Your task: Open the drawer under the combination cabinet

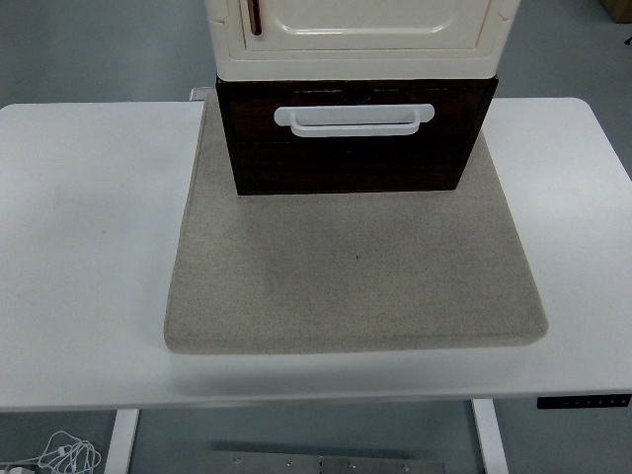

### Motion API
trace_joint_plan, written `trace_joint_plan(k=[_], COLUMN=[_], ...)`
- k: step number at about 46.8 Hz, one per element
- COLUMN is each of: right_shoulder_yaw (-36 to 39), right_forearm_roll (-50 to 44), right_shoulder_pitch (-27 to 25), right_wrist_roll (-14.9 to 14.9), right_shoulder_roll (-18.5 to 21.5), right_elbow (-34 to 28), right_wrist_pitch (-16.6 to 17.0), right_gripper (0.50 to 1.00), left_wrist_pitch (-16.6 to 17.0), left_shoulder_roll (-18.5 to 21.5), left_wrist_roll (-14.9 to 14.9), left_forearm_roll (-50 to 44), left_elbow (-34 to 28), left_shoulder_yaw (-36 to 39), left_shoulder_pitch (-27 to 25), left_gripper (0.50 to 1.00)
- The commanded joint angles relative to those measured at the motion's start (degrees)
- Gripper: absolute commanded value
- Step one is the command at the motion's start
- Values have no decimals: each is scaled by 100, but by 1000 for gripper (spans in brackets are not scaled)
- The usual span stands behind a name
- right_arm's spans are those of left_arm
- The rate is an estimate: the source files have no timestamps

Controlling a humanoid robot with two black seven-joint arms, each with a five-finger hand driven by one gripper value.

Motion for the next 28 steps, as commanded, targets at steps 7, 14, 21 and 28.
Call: trace_joint_plan(k=[7,14,21,28], right_shoulder_yaw=[2,2,2,2], right_forearm_roll=[0,0,0,0], right_shoulder_pitch=[0,0,0,0], right_wrist_roll=[-1,-1,-1,-1], right_shoulder_roll=[0,0,0,0], right_elbow=[0,0,0,0], right_wrist_pitch=[0,0,0,0], right_gripper=[926,926,926,926], left_wrist_pitch=[-3,-56,-74,-83], left_shoulder_roll=[181,190,172,120], left_wrist_roll=[-1,-10,-10,-10], left_forearm_roll=[-1,-10,-10,-27], left_elbow=[-759,-996,-1277,-1515], left_shoulder_yaw=[1208,2105,3028,3670], left_shoulder_pitch=[-474,-790,-1141,-1291], left_gripper=[1000,1000,1000,1000])
